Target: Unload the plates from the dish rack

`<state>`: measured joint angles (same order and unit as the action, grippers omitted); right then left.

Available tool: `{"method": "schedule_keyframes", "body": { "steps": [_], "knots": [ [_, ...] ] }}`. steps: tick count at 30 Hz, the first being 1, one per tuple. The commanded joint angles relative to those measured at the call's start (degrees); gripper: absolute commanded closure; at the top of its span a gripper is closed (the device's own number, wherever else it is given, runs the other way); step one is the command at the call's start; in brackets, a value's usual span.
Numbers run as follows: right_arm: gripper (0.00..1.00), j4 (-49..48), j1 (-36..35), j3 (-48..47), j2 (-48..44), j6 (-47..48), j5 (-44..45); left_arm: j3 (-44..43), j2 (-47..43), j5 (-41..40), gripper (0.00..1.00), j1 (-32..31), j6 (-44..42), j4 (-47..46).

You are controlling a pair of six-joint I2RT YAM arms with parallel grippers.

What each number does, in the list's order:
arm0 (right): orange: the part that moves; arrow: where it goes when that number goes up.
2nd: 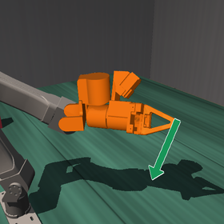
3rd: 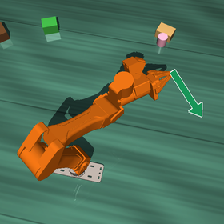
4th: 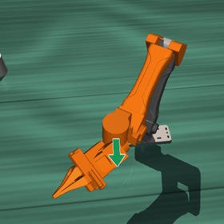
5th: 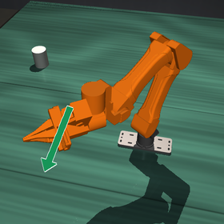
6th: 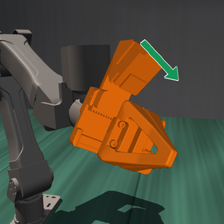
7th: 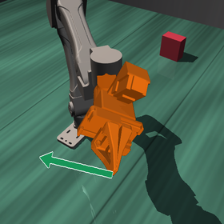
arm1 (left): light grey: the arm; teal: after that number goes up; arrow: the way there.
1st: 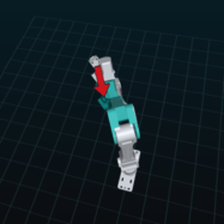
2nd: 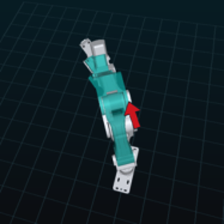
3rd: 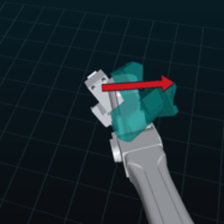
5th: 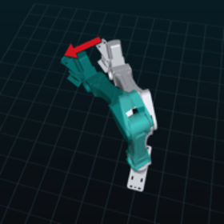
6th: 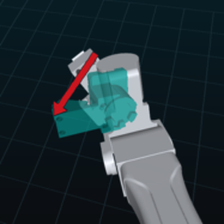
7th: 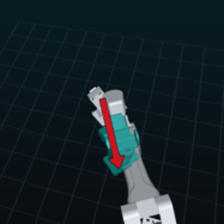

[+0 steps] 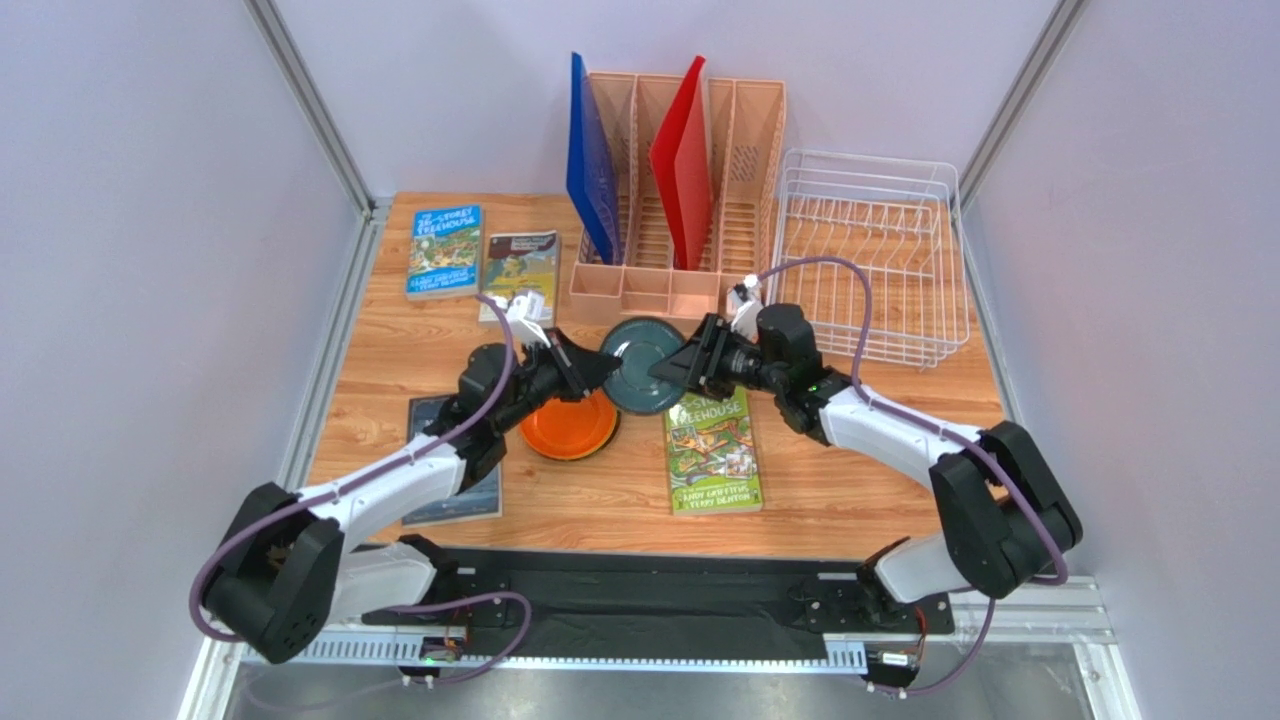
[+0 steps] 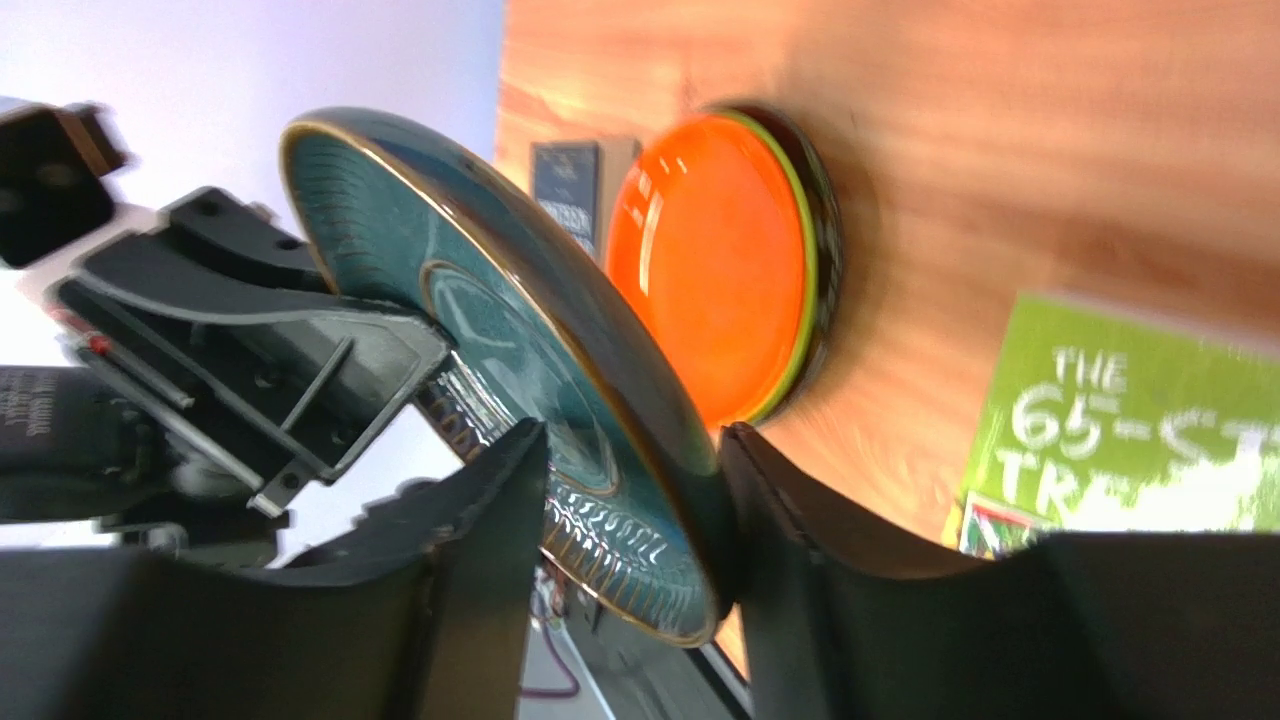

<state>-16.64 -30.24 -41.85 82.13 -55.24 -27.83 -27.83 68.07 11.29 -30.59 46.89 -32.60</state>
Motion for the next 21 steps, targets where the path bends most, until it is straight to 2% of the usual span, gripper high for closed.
{"method": "schedule_keyframes", "body": {
  "steps": [1,2,3,5,10,15,21],
  "knots": [
    [0.45,6.77,-1.93,-6.83,-3.54,5.83,4.24,1.29,-5.75,-8.9,1.0,-1.14,-10.85,11.73],
    [0.42,13.15,-1.93,-7.72,-4.34,7.85,6.89,1.12,-6.8,-11.09,1.0,-0.97,-11.64,13.68],
    [0.4,16.35,-1.84,-8.68,-5.91,11.87,12.49,1.29,-8.9,-13.11,1.0,-0.96,-12.96,15.18],
    [0.39,24.51,-1.84,-11.15,-7.76,15.15,18.23,1.9,-10.93,-16.8,1.0,-0.7,-13.75,18.88],
    [0.36,32.36,-0.61,-13.43,-13.74,22.63,30.71,4.8,-15.42,-21.3,1.0,-0.35,-14.99,22.57],
    [0.35,36.06,-0.08,-14.76,-17.08,26.41,35.56,7.79,-15.78,-23.59,1.0,-0.17,-15.6,21.8],
    [0.35,36.77,1.06,-12.48,-19.55,26.33,35.83,8.24,-13.85,-24.65,1.0,0.53,-15.78,21.7]
  ]
}}
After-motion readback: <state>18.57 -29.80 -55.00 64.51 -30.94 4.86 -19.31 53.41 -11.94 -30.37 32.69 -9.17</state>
